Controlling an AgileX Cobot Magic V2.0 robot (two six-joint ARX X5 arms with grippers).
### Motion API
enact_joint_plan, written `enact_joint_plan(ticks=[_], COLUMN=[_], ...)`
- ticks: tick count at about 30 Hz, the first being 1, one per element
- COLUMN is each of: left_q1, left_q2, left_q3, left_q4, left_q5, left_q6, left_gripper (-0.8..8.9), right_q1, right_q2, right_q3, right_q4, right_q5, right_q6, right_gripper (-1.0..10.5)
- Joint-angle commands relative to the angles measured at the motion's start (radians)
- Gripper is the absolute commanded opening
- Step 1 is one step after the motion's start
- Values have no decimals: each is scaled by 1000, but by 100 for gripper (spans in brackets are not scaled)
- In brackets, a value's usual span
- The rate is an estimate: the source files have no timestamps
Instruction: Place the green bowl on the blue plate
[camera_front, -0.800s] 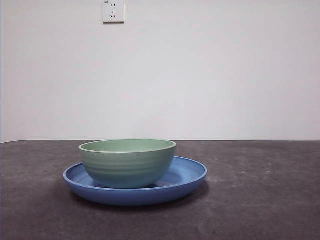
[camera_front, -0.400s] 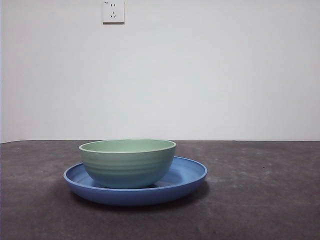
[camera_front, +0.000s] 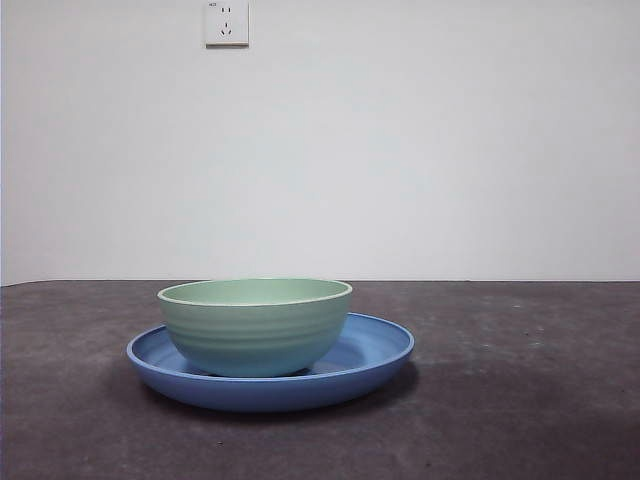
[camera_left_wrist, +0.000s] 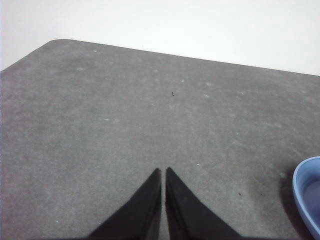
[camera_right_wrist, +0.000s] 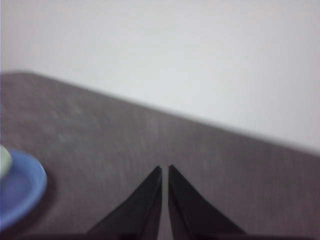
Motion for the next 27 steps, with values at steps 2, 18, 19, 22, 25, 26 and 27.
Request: enact_joint_plan(ticks=[2,18,19,22,25,26,27], left_q1=[1,1,1,1,1,1,1], left_q2=[-1,-1,-1,-1,-1,-1,-1], left_q3=[-21,-21,-20,-20,-20,-20,-21], left_q4=[-7,-7,-7,-7,-7,-7,-7], left_q5=[-3,-3,-2,-3,-3,-3,-3], left_q6=[16,16,16,16,16,16,16], left_gripper=[20,20,20,20,20,20,20], right_q1=[-3,-2,-2,-2,-2,-2,-2], right_q2=[-4,-3,-3,-3,-3,-3,-3], right_q3=[-74,-139,-139,-139,-139,-139,-139], right_q4=[26,-50,-46,-44,-43,-43,-43], right_q5=[113,256,256,256,256,256,256], right_q6=[123,141,141,141,141,141,141], right_gripper=[18,18,18,18,18,18,18])
